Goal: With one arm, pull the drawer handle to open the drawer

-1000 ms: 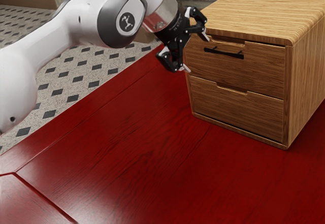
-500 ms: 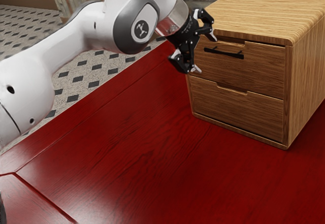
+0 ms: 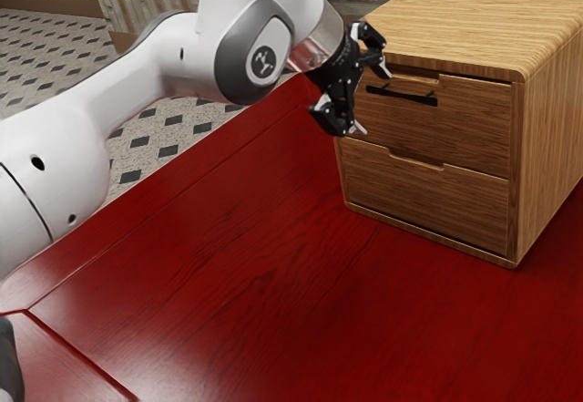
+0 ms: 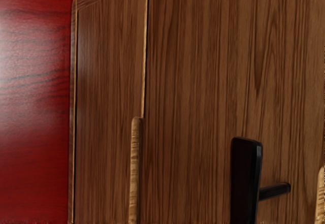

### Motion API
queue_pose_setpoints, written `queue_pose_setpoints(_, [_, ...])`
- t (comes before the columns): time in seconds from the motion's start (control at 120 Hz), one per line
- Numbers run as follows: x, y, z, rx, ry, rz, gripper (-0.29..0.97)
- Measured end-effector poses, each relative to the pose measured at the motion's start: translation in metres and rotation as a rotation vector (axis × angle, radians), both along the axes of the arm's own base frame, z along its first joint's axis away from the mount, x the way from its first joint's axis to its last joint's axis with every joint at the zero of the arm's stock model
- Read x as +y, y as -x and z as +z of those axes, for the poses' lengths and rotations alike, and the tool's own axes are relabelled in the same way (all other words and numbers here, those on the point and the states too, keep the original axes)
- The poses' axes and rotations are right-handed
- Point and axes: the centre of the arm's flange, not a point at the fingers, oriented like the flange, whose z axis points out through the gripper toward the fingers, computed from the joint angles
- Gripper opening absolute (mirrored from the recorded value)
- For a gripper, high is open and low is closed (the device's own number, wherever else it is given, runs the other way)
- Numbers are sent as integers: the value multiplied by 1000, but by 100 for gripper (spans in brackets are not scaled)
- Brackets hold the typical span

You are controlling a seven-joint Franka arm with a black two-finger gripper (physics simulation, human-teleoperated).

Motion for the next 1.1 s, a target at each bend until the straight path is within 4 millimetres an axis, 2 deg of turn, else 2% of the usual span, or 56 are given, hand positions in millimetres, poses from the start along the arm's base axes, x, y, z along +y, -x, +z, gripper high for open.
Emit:
queue_pose_setpoints(0.642, [-17, -10, -23, 23, 16, -7, 67])
queue_pose_setpoints(0.875, [-11, -5, -19, 49, 34, 3, 37])
queue_pose_setpoints(1.1, [-12, 11, 0, 75, 60, 8, 6])
